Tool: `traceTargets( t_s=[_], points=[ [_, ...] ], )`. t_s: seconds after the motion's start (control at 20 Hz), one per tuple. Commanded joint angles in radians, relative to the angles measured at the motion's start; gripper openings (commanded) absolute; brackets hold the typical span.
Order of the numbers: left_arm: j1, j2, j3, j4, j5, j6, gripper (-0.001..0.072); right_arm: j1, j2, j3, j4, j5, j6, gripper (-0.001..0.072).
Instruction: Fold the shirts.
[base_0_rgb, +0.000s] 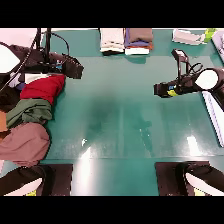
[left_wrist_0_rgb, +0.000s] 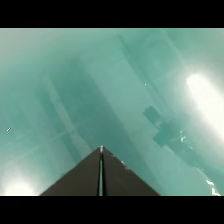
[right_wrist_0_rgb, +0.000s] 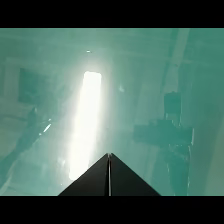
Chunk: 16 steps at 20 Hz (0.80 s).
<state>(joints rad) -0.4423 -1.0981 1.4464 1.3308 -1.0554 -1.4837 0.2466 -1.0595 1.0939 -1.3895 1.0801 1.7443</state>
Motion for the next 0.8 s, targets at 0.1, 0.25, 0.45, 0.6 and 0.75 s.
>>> traceTargets(
  t_s=[0.1, 0.25, 0.45, 0.6, 0.75],
  points=[
    [0.0, 0.0, 0.001, 0.0, 0.0, 0.0, 0.0025, 0.001, 0.0, 0.001, 0.002, -0.014, 0.001, 0.0024],
    [0.0, 0.0, 0.001, 0.0, 0.0, 0.0, 0.0025, 0.002, 0.0, 0.001, 0.002, -0.013, 0.001, 0.0024],
    [0.0, 0.0, 0.001, 0.0, 0.003, 0.0, 0.0025, 0.002, 0.0, 0.001, 0.002, -0.015, 0.001, 0.0025],
    [0.0, 0.0, 0.001, -0.031, 0.051, -0.003, 0.0025, 0.002, 0.0, 0.001, 0.002, -0.015, 0.001, 0.0024],
    [0.009, -0.007, 0.001, 0.115, 0.132, 0.019, 0.0092, 0.002, 0.0, 0.001, 0.002, -0.014, 0.001, 0.0024]
  ],
)
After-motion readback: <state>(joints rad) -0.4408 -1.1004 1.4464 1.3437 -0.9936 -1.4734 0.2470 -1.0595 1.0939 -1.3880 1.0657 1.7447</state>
